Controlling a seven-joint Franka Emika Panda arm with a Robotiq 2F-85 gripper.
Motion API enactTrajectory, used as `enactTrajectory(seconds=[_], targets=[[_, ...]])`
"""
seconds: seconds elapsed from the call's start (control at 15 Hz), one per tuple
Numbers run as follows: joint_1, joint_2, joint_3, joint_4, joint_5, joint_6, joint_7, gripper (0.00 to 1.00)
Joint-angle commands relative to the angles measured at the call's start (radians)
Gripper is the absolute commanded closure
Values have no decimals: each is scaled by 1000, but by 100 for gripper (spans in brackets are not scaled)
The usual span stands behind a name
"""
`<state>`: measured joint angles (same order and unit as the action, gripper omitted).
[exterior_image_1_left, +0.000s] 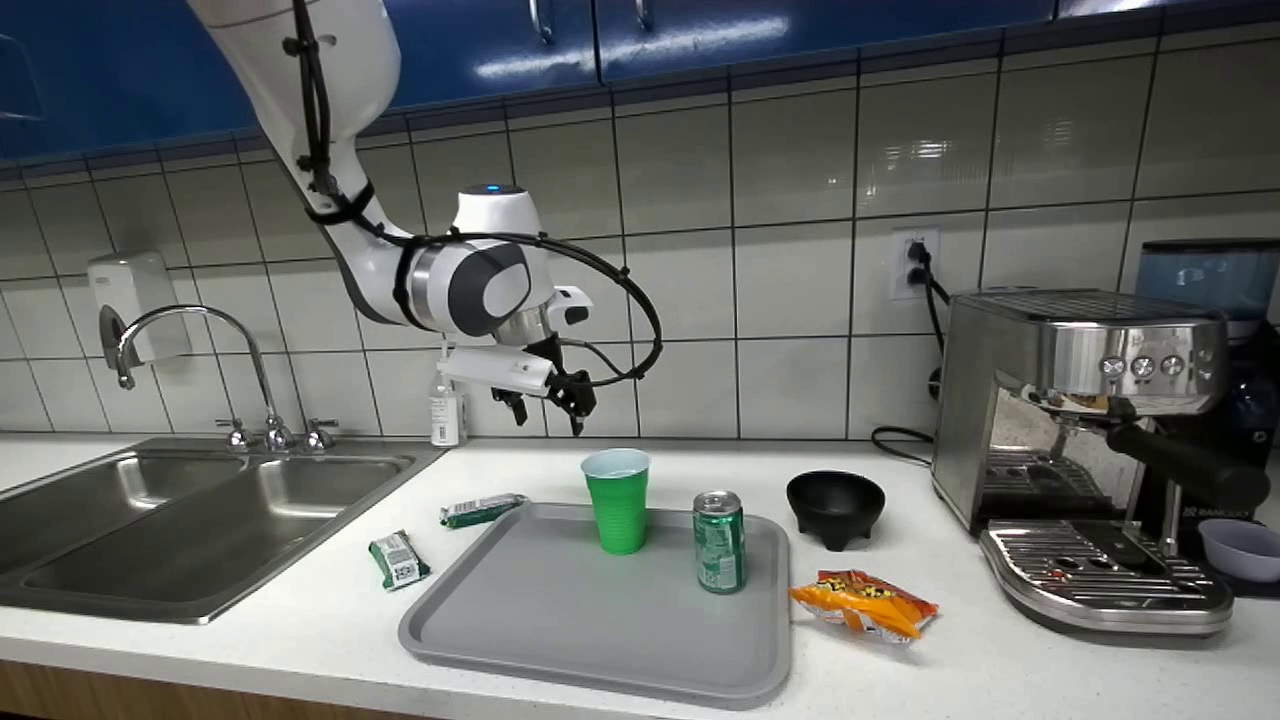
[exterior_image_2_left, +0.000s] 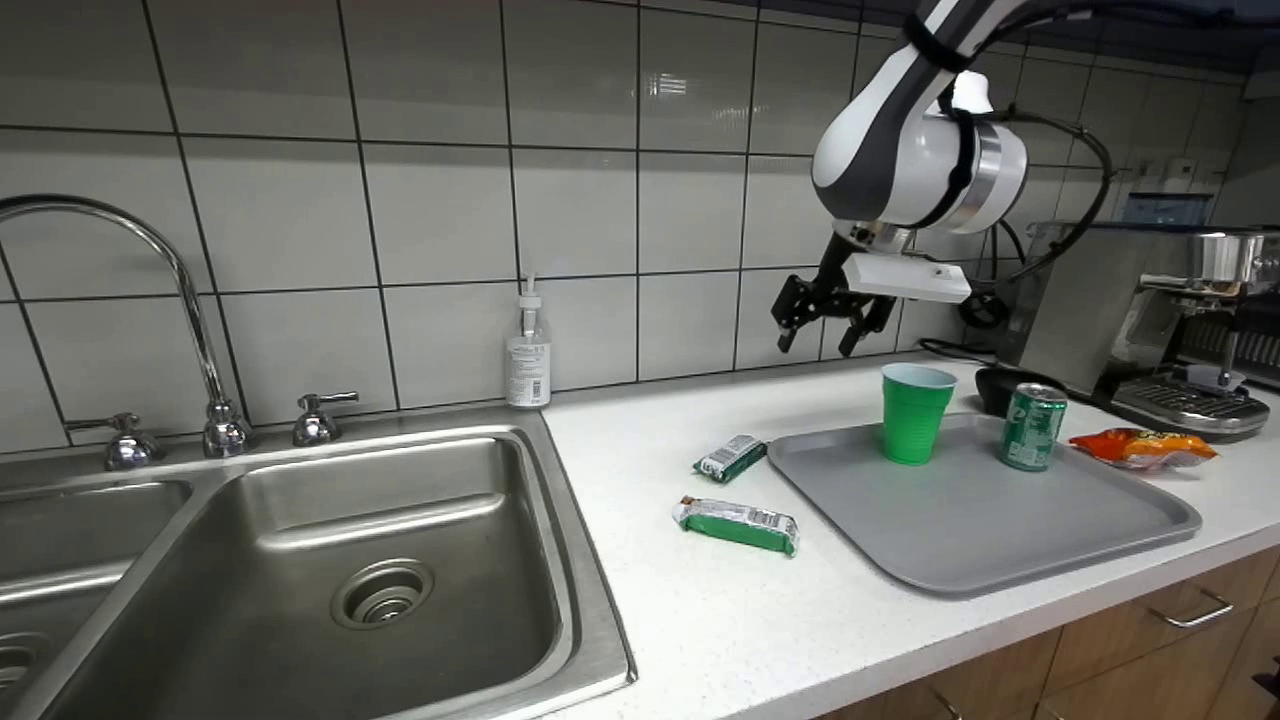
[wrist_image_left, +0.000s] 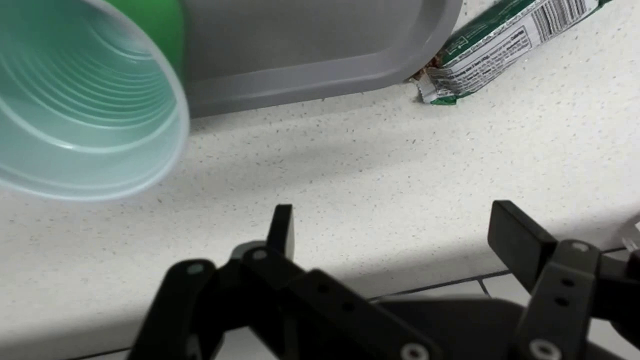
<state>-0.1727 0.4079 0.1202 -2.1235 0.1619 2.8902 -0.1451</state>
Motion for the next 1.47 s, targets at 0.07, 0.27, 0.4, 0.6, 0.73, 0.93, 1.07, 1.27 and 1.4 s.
enactTrajectory(seconds=[0.07,0.27,0.4,0.6,0.73,0.93,1.07,1.27,1.4], targets=[[-7,54,32,78,3,-70,-57,0],[11,49,17,52,0,-51,-37,0],[12,57,18,56,0,-52,-38,0],[12,58,17,56,-1,-52,-38,0],[12,58,17,56,-1,-52,-38,0],[12,58,17,56,-1,-52,-38,0],[12,58,17,56,-1,-52,-38,0],[14,64,19,64,-13,-60,-53,0],[33,65,11,64,-25,-60,-40,0]])
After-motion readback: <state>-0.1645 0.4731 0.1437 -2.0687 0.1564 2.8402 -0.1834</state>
